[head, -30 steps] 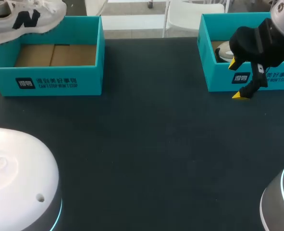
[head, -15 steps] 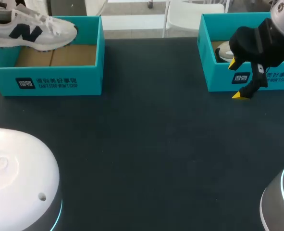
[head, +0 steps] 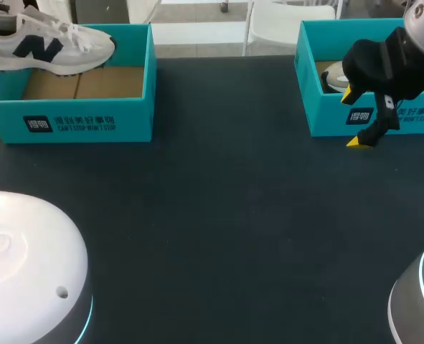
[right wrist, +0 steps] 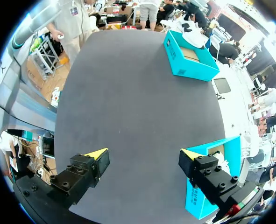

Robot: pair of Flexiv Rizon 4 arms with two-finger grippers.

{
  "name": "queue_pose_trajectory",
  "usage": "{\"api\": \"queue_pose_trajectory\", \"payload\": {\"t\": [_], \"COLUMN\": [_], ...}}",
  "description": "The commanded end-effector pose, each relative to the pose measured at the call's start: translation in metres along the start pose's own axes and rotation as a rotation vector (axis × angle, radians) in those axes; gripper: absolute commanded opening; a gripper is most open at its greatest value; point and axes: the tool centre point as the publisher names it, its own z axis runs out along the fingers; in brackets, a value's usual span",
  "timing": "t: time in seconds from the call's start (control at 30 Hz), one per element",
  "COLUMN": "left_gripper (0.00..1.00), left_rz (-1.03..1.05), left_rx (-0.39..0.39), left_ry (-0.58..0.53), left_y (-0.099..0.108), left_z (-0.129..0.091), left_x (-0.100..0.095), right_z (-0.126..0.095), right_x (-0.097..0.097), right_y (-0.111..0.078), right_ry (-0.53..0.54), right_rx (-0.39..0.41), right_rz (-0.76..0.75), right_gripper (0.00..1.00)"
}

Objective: Take the shoe out of the shoebox, open the shoe tongue, remove and reinsert the insole, then place the shoe into the shoebox

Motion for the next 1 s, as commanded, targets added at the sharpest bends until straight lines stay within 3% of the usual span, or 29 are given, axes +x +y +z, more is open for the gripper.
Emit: {"api": "queue_pose_trajectory", "payload": {"t": [0.03, 0.23, 0.67, 1.0], "left_gripper": [0.0, 0.0, 0.0, 0.0], "left_rz": [0.0, 0.019, -0.003, 0.013], "left_rx": [-0.001, 0.001, -0.009, -0.01], "left_ry": [-0.019, -0.023, -0.043, -0.033], "left_y": [-0.002, -0.001, 0.022, 0.015], "left_z": [0.005, 0.02, 0.062, 0.089], "left_x": [-0.008, -0.024, -0.048, -0.059], "right_z": [0.001, 0.001, 0.001, 0.001], "right_x": [-0.002, -0.002, -0.002, -0.002], "right_y": [0.002, 0.002, 0.002, 0.002], "right_ry": [0.004, 0.004, 0.004, 0.004], "right_rx": [0.004, 0.004, 0.004, 0.004], "right_rz": [0.001, 0.001, 0.001, 0.001], "right_gripper": [1.0, 1.0, 1.0, 1.0]}}
